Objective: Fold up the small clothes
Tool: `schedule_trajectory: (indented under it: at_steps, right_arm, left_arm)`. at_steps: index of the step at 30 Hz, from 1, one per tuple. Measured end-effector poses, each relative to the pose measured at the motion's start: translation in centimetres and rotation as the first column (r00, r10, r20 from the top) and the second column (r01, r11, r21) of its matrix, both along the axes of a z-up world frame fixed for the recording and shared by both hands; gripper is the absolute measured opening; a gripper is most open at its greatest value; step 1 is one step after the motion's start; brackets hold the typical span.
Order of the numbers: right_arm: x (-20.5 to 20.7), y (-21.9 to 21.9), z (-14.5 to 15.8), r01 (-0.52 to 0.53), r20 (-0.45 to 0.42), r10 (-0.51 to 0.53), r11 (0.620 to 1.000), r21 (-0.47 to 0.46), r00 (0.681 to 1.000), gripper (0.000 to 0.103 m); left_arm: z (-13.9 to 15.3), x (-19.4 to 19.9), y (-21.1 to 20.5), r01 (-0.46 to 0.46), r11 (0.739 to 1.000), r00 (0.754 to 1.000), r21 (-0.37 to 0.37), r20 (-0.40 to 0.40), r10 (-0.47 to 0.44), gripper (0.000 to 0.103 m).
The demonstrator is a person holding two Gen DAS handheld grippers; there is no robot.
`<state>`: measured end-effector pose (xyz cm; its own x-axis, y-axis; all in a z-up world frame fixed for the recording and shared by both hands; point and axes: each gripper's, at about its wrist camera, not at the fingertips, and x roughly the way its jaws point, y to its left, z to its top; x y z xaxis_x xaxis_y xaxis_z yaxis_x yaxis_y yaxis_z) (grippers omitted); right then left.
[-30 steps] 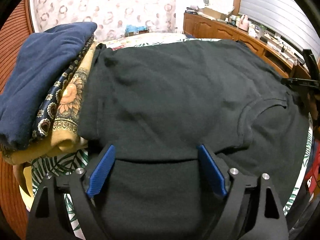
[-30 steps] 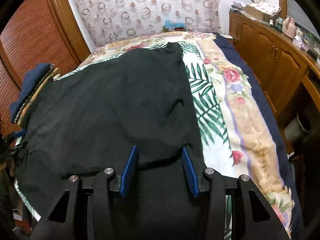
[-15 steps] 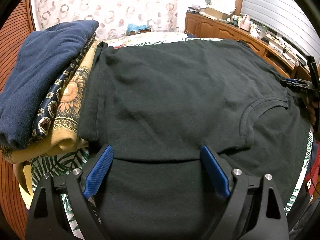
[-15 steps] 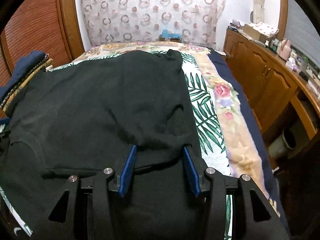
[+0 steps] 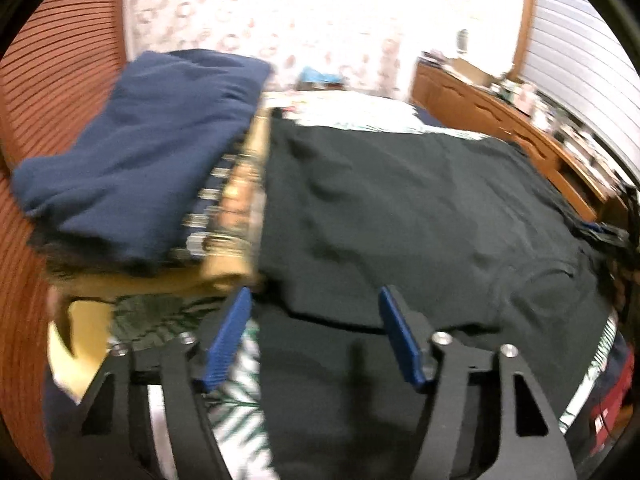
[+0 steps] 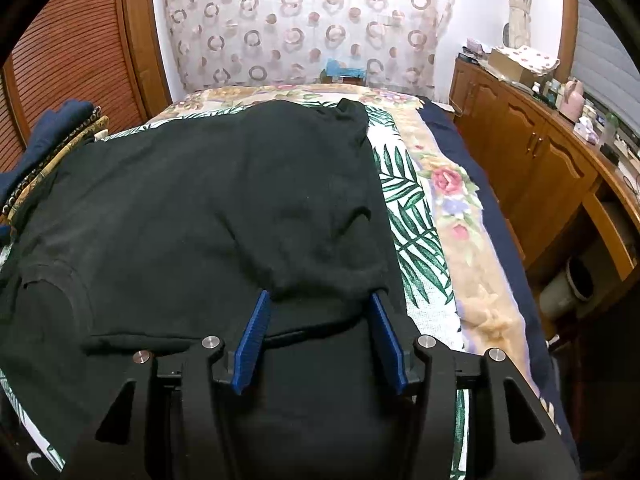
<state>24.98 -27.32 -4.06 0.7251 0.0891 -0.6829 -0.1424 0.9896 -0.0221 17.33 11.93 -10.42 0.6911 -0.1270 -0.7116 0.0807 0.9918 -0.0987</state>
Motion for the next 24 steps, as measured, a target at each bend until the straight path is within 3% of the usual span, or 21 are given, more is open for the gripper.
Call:
schedule_trajectory:
  at_steps: [4, 7, 14, 18, 24]
  right_arm:
    - [-0.1, 0.2, 0.0, 0.000, 0.000, 0.000, 1.000, 0.002, 1.000, 0.054]
    - [-0.2, 0.2, 0.0, -0.001, -0.001, 0.001, 1.000, 0.002, 1.000, 0.054]
    - [-0.3, 0.1, 0.1, -0.002, -0.001, 0.002, 1.000, 0.001, 1.000, 0.054]
    - [-0.3, 0.1, 0.1, -0.002, -0.001, 0.002, 1.000, 0.001, 1.000, 0.054]
    - [-0.3, 0.1, 0.1, -0.002, -0.001, 0.002, 1.000, 0.001, 1.000, 0.054]
  left_arm:
    - [-0.6, 0.8, 0.9, -0.017, 1.000, 1.000, -0.005, -0.024, 0.017, 0.051]
    - [-0.7, 1.1, 0.1, -0.016, 0.998, 1.000, 0.065, -0.008, 0.017, 0.035]
    - [-1.0, 1.4, -1.0, -0.015, 0.983, 1.000, 0.184, 0.013, 0.013, 0.028]
    - [-0.7, 0.2, -0.8, -0.002, 0.991, 1.000, 0.136, 0.015, 0.000, 0.028]
    - [1.2, -0.5, -2.1, -0.007, 0.986, 0.995, 0.168, 0.097, -0.009, 0.027]
